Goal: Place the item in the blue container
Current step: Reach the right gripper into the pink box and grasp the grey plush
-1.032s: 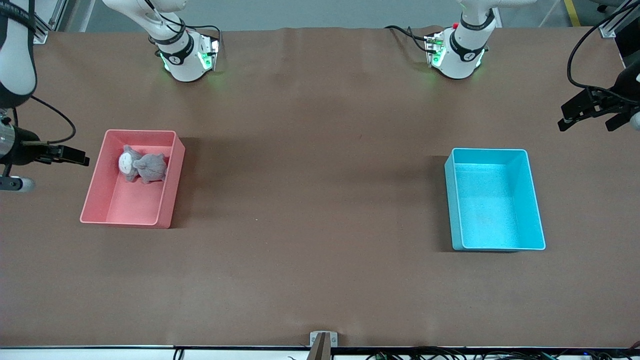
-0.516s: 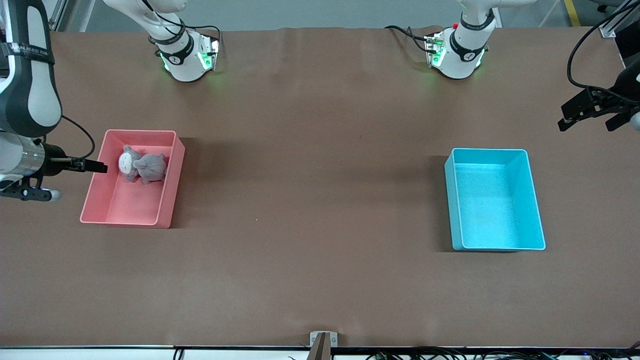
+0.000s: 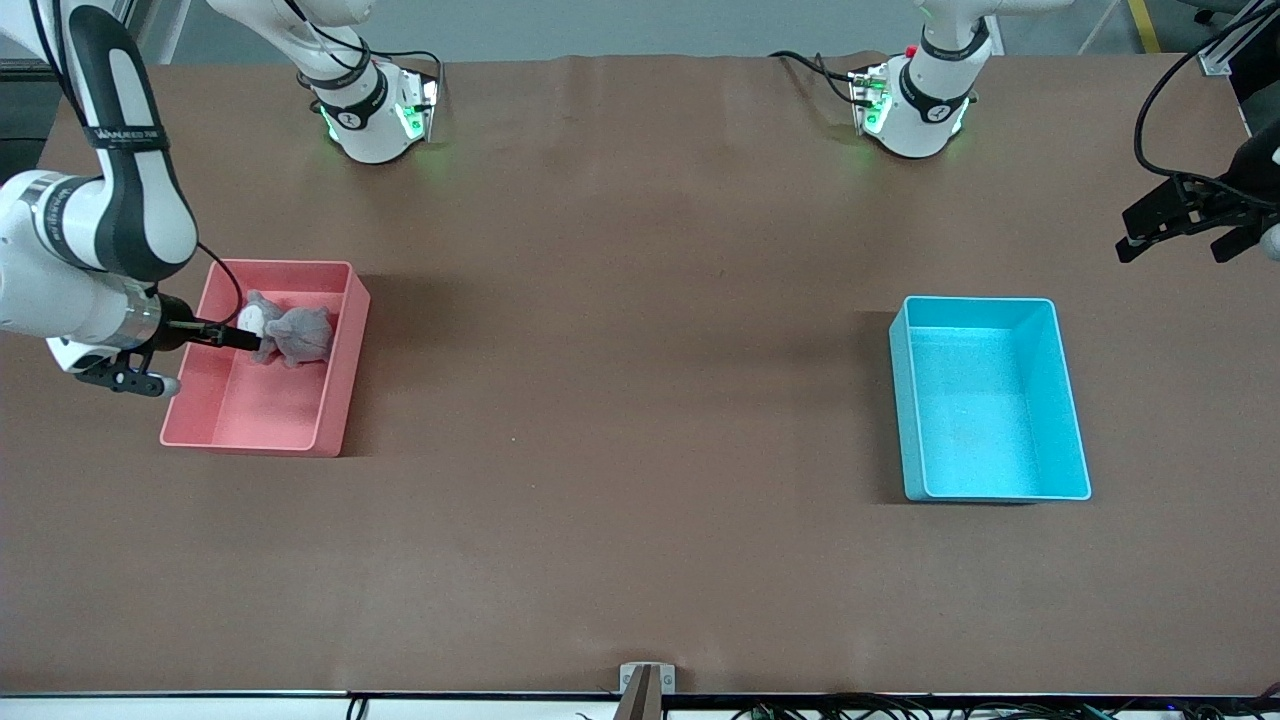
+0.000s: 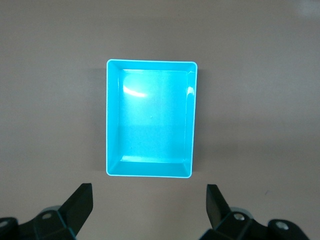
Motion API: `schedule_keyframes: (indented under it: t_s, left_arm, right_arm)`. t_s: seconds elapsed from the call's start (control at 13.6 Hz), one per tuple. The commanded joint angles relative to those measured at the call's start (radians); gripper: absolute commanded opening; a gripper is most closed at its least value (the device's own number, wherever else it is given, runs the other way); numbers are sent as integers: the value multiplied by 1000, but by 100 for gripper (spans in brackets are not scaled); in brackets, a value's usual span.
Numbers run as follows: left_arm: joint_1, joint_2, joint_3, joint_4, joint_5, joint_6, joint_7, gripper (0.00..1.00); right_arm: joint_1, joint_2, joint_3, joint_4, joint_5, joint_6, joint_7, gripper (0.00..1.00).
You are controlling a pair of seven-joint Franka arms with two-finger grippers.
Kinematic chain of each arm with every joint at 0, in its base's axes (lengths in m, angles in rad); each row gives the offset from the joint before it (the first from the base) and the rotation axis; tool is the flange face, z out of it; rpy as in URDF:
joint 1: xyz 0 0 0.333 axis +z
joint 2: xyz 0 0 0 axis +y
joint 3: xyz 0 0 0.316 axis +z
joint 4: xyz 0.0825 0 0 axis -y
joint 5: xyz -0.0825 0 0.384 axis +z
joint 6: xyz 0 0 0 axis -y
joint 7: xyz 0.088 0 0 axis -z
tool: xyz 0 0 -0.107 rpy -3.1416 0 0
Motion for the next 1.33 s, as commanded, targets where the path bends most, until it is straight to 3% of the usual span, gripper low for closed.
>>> schedule_keyframes:
  t_s: [0.0,0.52,0.81,1.25]
  left_arm:
    - [2,-9,-1,1,-3,-7,2,100]
    - [2,-9,-1,1,-3,-7,2,100]
    - [2,-9,-1,1,-3,-7,2,100]
    - [2,-9,-1,1,-3,-7,2,100]
  right_arm:
    - [-4,-68,8,-134,14,102,22,100]
    - [34,-65,9,-314,66,352,51,100]
    - [45,-59,9,-336,69,402,57,100]
    - [43,-28,9,-336,69,437,57,92]
